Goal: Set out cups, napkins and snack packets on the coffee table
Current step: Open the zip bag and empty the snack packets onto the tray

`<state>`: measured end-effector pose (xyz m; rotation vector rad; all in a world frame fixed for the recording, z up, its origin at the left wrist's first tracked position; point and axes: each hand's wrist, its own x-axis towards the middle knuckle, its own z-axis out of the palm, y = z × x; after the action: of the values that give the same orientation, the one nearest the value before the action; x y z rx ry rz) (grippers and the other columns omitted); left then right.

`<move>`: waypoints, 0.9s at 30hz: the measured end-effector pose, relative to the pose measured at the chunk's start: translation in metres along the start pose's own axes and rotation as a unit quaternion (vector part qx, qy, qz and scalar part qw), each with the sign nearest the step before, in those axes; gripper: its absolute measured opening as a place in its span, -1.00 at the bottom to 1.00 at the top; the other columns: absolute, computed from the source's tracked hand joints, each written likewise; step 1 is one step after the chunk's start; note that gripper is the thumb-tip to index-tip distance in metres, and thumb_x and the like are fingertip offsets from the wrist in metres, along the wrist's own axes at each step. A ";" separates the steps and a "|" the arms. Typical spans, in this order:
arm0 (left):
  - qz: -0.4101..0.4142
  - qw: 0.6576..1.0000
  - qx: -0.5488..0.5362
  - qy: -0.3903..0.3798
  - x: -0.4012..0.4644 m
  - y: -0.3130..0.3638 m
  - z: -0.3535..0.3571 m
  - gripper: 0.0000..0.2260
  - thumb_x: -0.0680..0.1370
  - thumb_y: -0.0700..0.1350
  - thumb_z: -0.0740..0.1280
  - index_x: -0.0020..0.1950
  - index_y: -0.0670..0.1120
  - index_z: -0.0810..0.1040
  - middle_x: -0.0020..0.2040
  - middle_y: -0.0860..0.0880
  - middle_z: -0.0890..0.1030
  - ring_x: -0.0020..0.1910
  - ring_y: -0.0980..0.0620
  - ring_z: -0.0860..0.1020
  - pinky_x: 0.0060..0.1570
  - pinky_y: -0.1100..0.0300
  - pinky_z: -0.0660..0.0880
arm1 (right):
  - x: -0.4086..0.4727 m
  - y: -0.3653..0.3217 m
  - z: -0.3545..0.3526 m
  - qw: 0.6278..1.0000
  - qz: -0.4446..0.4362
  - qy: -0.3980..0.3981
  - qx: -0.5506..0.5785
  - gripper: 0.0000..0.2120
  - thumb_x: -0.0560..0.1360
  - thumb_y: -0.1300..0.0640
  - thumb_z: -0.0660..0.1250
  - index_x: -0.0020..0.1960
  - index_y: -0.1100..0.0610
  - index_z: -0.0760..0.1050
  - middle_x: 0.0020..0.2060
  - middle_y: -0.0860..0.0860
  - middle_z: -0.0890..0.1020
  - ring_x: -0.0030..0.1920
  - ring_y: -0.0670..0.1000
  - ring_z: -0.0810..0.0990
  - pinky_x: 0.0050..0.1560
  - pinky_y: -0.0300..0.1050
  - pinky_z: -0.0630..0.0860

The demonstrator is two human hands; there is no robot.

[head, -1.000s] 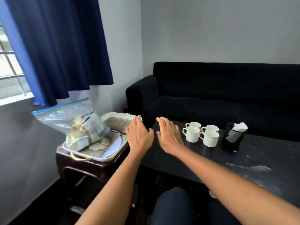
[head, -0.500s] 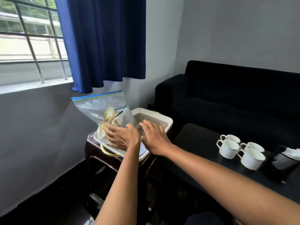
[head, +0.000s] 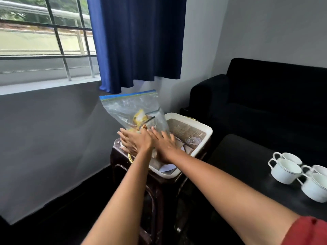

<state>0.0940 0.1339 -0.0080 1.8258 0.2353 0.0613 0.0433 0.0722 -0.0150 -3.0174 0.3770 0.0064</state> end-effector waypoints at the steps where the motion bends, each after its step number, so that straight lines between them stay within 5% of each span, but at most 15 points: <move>1: 0.003 1.000 0.000 -0.010 0.006 -0.001 -0.001 -0.34 0.57 -0.02 0.22 0.56 -0.16 -0.02 0.58 -0.10 0.02 0.55 -0.09 0.03 0.50 0.02 -0.10 | -0.002 0.001 0.007 1.000 -0.001 0.005 0.009 -0.10 0.47 0.19 0.32 0.52 -0.03 -0.26 0.53 -0.08 -0.19 0.52 0.14 -0.06 0.46 0.22 -0.13; 4: -0.004 0.999 -0.025 -0.040 0.019 -0.001 -0.002 -0.31 0.57 -0.02 0.26 0.55 -0.21 -0.04 0.57 -0.17 0.05 0.53 -0.13 0.09 0.49 0.04 0.01 | -0.008 0.005 0.021 1.000 0.000 0.006 0.003 -0.13 0.47 0.11 0.32 0.53 0.01 -0.23 0.54 -0.08 -0.12 0.51 0.13 -0.01 0.45 0.23 -0.05; 7: -0.031 0.997 -0.041 -0.058 0.019 0.002 -0.001 -0.48 0.58 -0.03 0.26 0.47 -0.18 0.20 0.39 -0.21 0.41 0.34 -0.20 0.40 0.28 0.02 0.32 | -0.015 0.011 0.027 1.000 0.004 -0.005 0.007 -0.22 0.50 0.09 0.26 0.53 0.03 -0.16 0.54 -0.06 -0.06 0.50 0.12 0.01 0.46 0.22 -0.03; 9: -0.008 0.998 -0.030 -0.056 0.013 0.003 -0.002 -0.71 0.59 -0.02 0.23 0.22 -0.16 0.42 0.14 -0.18 0.57 0.15 -0.19 0.52 0.05 0.07 0.39 | -0.019 0.012 0.029 1.000 0.005 -0.002 0.021 -0.27 0.51 0.06 0.22 0.53 0.01 -0.13 0.54 -0.07 -0.03 0.48 0.12 0.05 0.46 0.21 0.00; 12: 0.044 0.998 -0.002 -0.043 0.001 0.002 -0.007 -0.97 0.58 -0.13 0.24 -0.07 -0.03 0.43 -0.09 -0.11 0.59 -0.04 -0.16 0.56 -0.04 0.08 0.42 | -0.025 0.010 0.029 0.999 0.012 -0.001 0.040 -0.32 0.52 0.02 0.18 0.53 0.00 -0.10 0.54 -0.06 -0.01 0.47 0.10 0.08 0.45 0.21 0.01; 18: 0.146 0.988 -0.015 -0.043 -0.028 -0.008 -0.008 -0.79 0.57 -0.16 0.29 0.19 -0.05 0.57 0.18 -0.04 0.63 0.14 -0.11 0.58 0.14 0.11 0.43 | -0.035 0.027 0.019 0.988 0.072 0.032 0.132 -0.46 0.49 0.18 0.20 0.44 0.07 0.15 0.48 0.03 0.20 0.44 0.11 0.21 0.38 0.11 0.18; 23: 0.272 0.961 0.041 -0.034 -0.054 -0.026 -0.008 -0.83 0.52 -0.16 0.35 0.10 -0.05 0.61 0.03 -0.11 0.66 0.02 -0.16 0.58 -0.12 0.13 0.38 | -0.056 0.053 -0.008 0.874 0.194 0.158 0.417 -0.52 0.55 0.22 0.15 0.46 0.14 0.20 0.41 0.10 0.34 0.39 0.09 0.34 0.36 -0.06 0.27; 27: 0.404 0.906 0.114 -0.062 -0.075 -0.039 -0.009 -0.77 0.43 -0.23 0.43 0.07 -0.11 0.65 0.19 -0.08 0.62 0.10 -0.16 0.55 -0.02 0.02 0.49 | -0.063 0.056 -0.041 0.765 0.219 0.242 0.555 -0.69 0.57 0.11 0.14 0.27 0.19 0.38 0.19 0.12 0.47 0.20 0.08 0.43 0.18 -0.08 0.34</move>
<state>0.0143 0.1380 -0.0368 2.0400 -0.6440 0.5131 -0.0320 0.0296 0.0212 -1.6595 0.7669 -0.6969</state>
